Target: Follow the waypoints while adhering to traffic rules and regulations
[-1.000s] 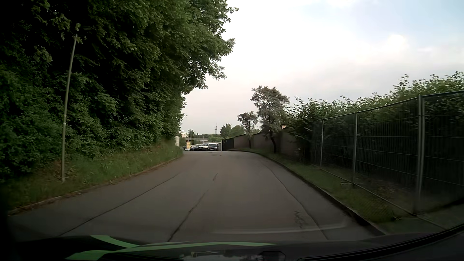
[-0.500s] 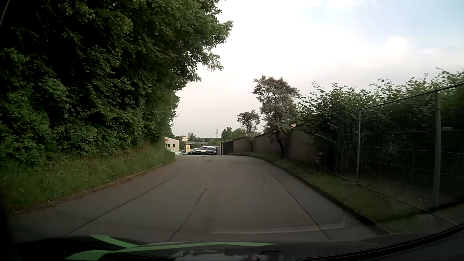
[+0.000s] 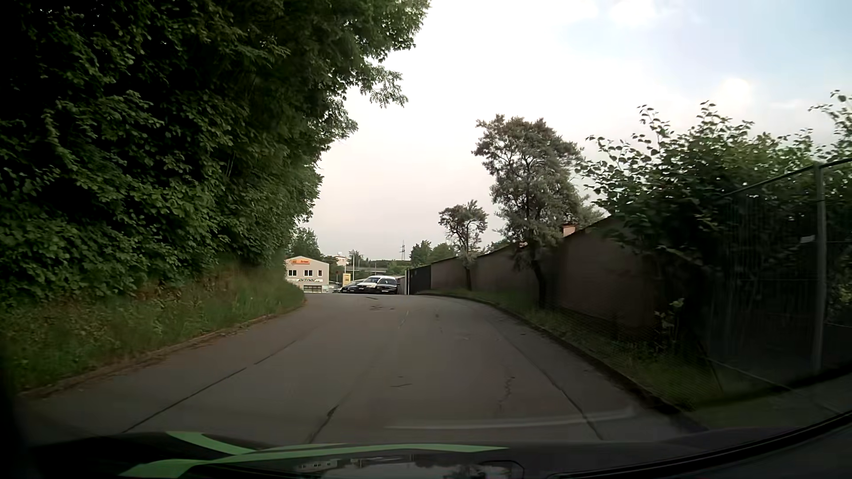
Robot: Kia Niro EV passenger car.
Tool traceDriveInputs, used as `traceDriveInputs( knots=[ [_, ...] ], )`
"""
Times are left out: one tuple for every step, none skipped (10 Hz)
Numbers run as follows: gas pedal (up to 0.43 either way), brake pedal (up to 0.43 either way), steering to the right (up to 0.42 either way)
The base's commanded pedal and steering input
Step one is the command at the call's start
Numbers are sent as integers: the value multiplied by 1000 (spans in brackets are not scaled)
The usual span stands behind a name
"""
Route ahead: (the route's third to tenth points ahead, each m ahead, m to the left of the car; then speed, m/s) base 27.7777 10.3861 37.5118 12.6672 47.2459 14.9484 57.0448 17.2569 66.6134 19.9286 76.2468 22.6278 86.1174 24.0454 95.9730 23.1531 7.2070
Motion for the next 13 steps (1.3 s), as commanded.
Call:
traceDriveInputs(
  knots=[
    [47, 0, -17],
    [47, 0, -19],
    [47, 0, -20],
    [47, 0, -20],
    [47, 0, -20],
    [47, 0, -20],
    [47, 0, -20],
    [47, 0, -21],
    [47, 0, -25],
    [47, 0, -28],
    [47, 0, -31],
    [47, 0, -35],
    [47, 0, -38]
  ],
)
